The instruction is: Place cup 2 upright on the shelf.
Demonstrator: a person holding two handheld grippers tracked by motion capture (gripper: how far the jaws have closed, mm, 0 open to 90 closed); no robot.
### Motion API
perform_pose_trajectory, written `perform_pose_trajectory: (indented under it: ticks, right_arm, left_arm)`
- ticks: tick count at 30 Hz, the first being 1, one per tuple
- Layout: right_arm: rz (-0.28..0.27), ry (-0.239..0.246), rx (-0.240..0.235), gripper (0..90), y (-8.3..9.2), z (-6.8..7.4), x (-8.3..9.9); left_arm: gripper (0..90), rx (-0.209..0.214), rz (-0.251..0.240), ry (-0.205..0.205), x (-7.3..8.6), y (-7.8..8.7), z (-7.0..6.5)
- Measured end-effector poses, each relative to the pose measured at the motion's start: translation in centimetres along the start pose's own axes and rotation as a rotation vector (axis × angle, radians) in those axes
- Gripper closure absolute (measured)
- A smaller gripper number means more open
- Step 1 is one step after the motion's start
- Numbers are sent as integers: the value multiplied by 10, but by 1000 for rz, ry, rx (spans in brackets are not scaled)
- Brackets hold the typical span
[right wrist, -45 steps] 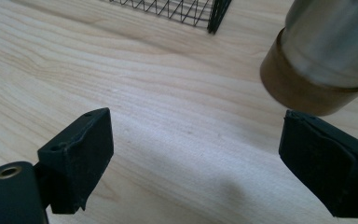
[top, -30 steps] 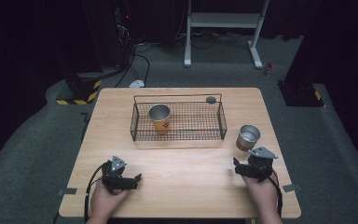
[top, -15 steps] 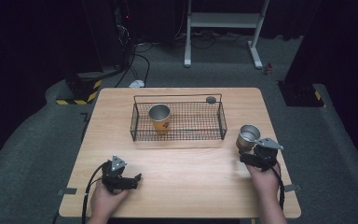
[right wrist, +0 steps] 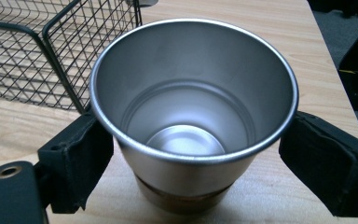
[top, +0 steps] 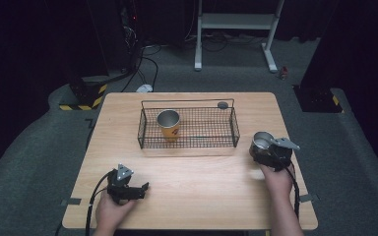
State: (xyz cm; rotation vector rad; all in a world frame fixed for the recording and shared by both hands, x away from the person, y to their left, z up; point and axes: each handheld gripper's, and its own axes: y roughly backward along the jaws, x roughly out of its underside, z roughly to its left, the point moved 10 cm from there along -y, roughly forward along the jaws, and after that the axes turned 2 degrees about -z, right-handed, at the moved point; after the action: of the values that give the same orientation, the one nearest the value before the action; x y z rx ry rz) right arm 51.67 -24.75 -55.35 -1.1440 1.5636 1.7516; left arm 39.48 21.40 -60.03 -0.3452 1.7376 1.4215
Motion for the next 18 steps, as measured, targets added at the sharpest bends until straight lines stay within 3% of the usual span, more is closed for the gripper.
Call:
perform_pose_trajectory:
  ticks: [18]
  right_arm:
    - [-46,-3,-27,152,-9,6,-12]
  left_arm:
    - [37,-12,-2,7,0,1,1]
